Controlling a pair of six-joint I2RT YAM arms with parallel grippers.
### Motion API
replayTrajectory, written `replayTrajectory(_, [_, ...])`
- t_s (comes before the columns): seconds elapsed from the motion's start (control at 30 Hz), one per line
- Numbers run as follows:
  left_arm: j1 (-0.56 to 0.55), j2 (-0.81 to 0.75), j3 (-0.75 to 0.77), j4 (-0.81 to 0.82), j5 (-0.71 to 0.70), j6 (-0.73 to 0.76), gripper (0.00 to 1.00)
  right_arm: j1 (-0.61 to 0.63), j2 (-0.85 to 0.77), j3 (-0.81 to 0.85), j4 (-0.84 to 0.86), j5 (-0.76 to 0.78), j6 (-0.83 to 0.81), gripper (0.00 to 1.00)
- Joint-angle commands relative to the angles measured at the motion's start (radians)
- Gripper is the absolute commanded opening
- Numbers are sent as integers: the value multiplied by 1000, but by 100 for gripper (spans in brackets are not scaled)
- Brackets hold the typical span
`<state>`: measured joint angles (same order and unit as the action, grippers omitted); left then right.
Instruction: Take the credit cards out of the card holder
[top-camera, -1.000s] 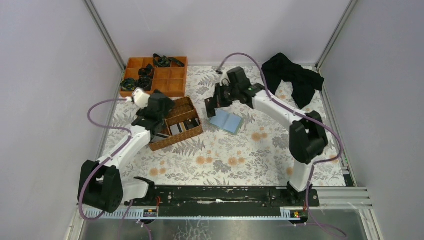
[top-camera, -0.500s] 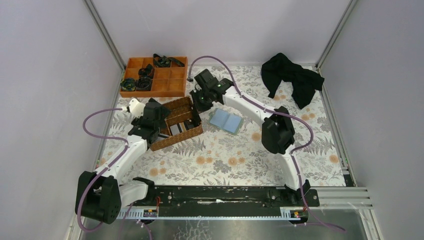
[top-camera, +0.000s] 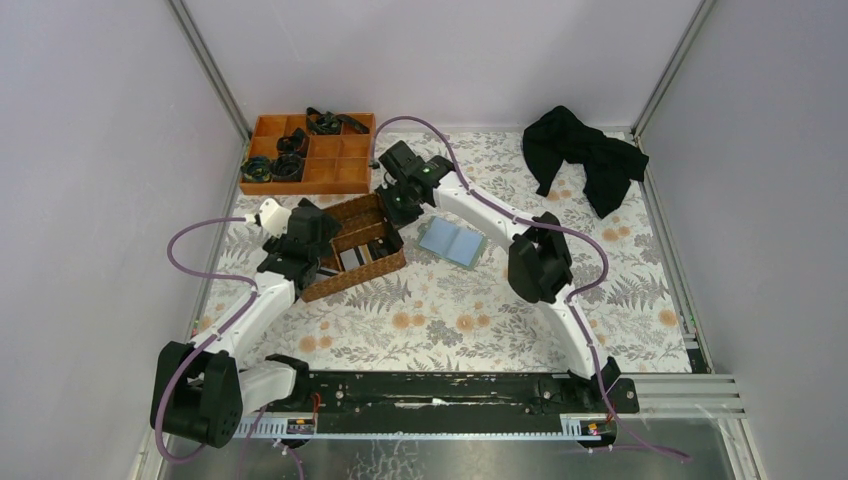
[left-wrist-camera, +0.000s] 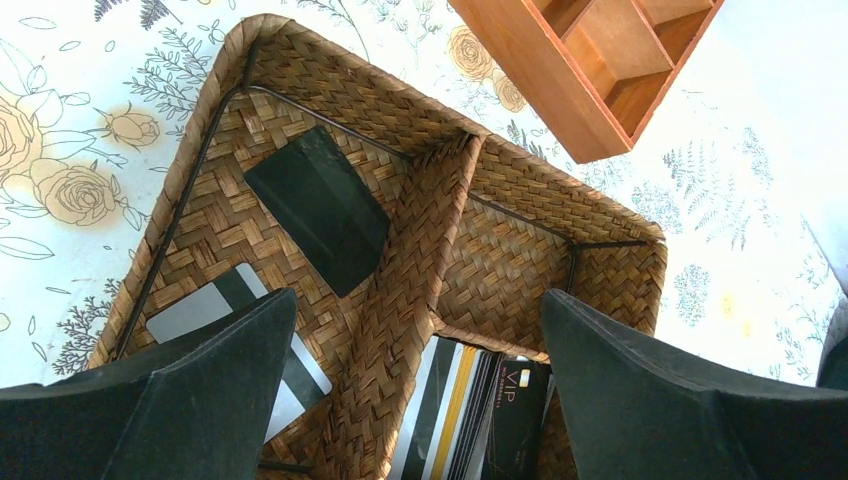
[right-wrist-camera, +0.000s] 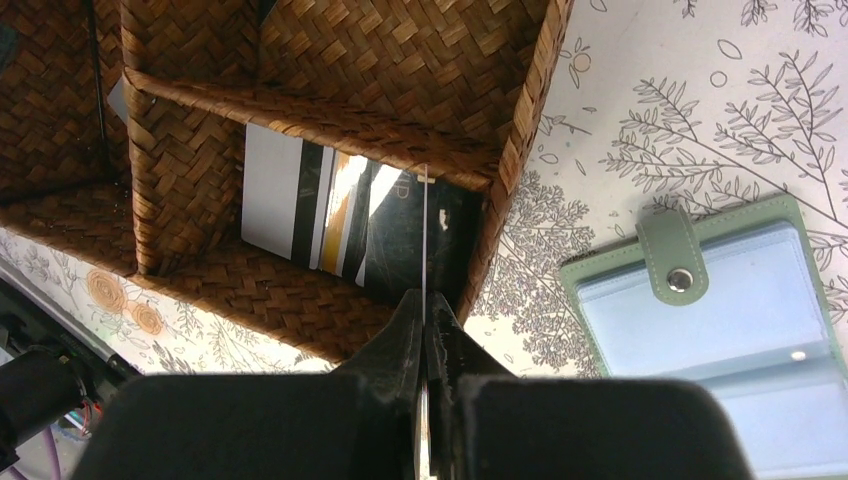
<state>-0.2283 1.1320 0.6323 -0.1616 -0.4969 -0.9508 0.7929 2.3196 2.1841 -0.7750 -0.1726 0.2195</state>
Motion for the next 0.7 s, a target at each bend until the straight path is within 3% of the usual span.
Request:
replayTrajectory(0.0, [5,-9,-9,53,-13,26,100,14,28,72,-34,18,-27,0])
replayTrajectory(0.3, [11,14,-2,53,9,33,100,26,65,108,-59,6,-39,0])
replayTrajectory(0.53, [12,32,-1,66,30,36,100,31,-13,64,-39,20,-38,0])
replayTrajectory(0.67, [12,38,3,74,38,53,100,31,32,160,-113,38,-45,0])
